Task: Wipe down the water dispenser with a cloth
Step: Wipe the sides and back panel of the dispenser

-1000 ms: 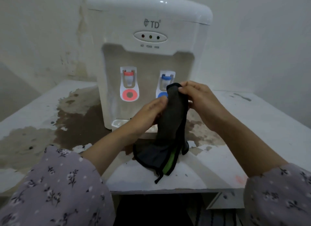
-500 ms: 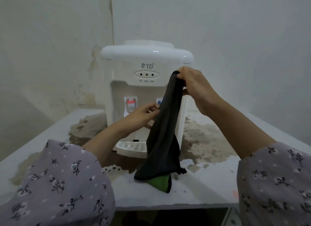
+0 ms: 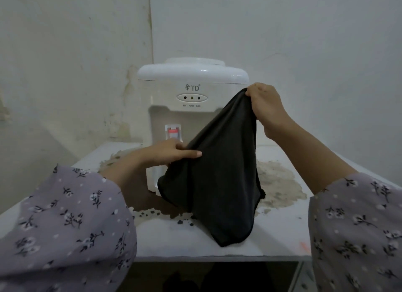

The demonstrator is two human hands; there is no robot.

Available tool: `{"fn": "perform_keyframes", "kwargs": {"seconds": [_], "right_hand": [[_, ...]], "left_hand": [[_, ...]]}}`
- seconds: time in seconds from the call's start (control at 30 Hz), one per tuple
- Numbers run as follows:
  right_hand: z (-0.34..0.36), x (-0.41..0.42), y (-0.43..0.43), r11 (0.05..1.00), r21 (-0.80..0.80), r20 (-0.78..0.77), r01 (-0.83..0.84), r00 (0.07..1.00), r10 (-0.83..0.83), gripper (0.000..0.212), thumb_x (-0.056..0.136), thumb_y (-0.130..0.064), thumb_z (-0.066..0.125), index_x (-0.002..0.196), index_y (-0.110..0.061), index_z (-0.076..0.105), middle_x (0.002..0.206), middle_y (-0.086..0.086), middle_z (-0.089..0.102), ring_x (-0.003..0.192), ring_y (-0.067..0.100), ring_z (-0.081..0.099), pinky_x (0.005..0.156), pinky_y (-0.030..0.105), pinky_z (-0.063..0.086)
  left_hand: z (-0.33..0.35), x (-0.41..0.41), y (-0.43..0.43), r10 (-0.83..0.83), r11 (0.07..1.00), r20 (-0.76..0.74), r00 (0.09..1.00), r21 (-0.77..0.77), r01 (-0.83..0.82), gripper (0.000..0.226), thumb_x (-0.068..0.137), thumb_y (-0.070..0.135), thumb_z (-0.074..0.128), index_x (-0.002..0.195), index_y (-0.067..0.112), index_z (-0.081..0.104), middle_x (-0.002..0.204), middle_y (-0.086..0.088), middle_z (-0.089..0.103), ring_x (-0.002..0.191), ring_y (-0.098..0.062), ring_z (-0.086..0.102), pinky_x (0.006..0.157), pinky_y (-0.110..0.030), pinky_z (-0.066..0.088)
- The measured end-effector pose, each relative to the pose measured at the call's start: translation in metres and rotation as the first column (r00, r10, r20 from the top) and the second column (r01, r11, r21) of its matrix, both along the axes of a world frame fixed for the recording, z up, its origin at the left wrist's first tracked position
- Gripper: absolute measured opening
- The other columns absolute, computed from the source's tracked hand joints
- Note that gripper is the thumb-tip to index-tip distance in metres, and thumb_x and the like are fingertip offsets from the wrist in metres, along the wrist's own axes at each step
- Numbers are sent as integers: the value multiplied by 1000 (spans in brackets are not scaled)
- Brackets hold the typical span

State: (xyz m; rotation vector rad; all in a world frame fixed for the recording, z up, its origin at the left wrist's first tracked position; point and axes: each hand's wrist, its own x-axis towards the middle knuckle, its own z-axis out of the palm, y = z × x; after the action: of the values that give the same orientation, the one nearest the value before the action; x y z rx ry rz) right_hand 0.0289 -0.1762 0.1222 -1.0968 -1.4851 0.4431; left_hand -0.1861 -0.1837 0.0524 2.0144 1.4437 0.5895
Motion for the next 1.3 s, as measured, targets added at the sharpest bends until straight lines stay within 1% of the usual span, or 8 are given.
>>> {"fn": "perform_keyframes", "kwargs": {"seconds": [0.27, 0.4, 0.6, 0.8, 0.9, 1.0, 1.13, 1.3], "right_hand": [[-21, 0, -4, 1000, 9, 170, 20, 985, -22, 13, 90, -13, 41, 90, -15, 54, 90, 5, 59, 74, 18, 54, 71, 37, 50], [-35, -5, -6, 997, 73, 179, -34, 984, 20, 18, 89, -7, 40, 98, -22, 46, 75, 20, 57, 65, 29, 53, 67, 51, 53], [-46, -29, -16, 961, 98, 297, -260, 929, 221, 27, 89, 2, 39, 85, -19, 54, 78, 9, 56, 72, 31, 58, 62, 48, 54], [-53, -43, -25, 924, 58, 267, -379, 897, 351, 7, 88, -25, 62, 89, -18, 61, 89, 5, 63, 80, 19, 60, 67, 32, 53], [-61, -43, -22, 944, 74, 425, -321, 867, 261, 47, 71, -46, 75, 102, -18, 55, 100, -3, 56, 89, 8, 53, 73, 18, 44], [-68, -43, -16, 949, 132, 525, -287, 832, 179, 35, 76, -18, 73, 105, -12, 53, 103, 2, 54, 88, 12, 49, 76, 19, 43], [-56, -42, -11, 943, 39, 136, -331, 937, 323, 31, 78, 14, 47, 85, -14, 59, 84, -4, 57, 78, 9, 52, 71, 11, 41], [-42, -36, -5, 778, -79, -379, -623, 741, 555, 34, 87, 14, 39, 85, -14, 58, 89, 6, 60, 81, 16, 59, 73, 25, 51]], "left_hand": [[24, 15, 9, 334, 921, -159, 929, 264, -285, 64, 84, 68, 41, 107, 13, 65, 107, -7, 64, 96, -25, 59, 87, -33, 46], [47, 17, -2, 247, 952, 145, 958, -220, -213, 50, 81, 55, 60, 109, 15, 63, 105, -5, 69, 93, -23, 65, 85, -33, 51], [60, 21, 0, 280, 948, 342, 897, -243, -203, 20, 91, 25, 57, 74, 16, 51, 49, 4, 38, 28, -2, 27, 28, -11, 23], [59, 21, 4, 373, 916, 710, 597, -386, -113, 21, 96, 13, 43, 77, 6, 48, 67, -4, 45, 32, -8, 51, 34, -13, 42], [56, 20, 4, 398, 912, 785, 475, -396, -109, 19, 96, 9, 43, 78, 3, 47, 72, -8, 47, 36, -12, 57, 37, -17, 46], [50, 19, 3, 394, 917, 782, 484, -373, -144, 18, 95, 12, 48, 79, 5, 48, 73, -7, 47, 54, -14, 59, 44, -20, 52], [31, 12, 3, 291, 955, 617, 731, -233, -184, 21, 95, 36, 48, 87, 17, 56, 83, -2, 53, 75, -13, 52, 67, -26, 47], [1, 3, 2, 176, 966, 620, 764, -260, -12, 31, 92, 45, 46, 112, 24, 57, 105, -8, 61, 90, -18, 62, 82, -33, 49]]}}
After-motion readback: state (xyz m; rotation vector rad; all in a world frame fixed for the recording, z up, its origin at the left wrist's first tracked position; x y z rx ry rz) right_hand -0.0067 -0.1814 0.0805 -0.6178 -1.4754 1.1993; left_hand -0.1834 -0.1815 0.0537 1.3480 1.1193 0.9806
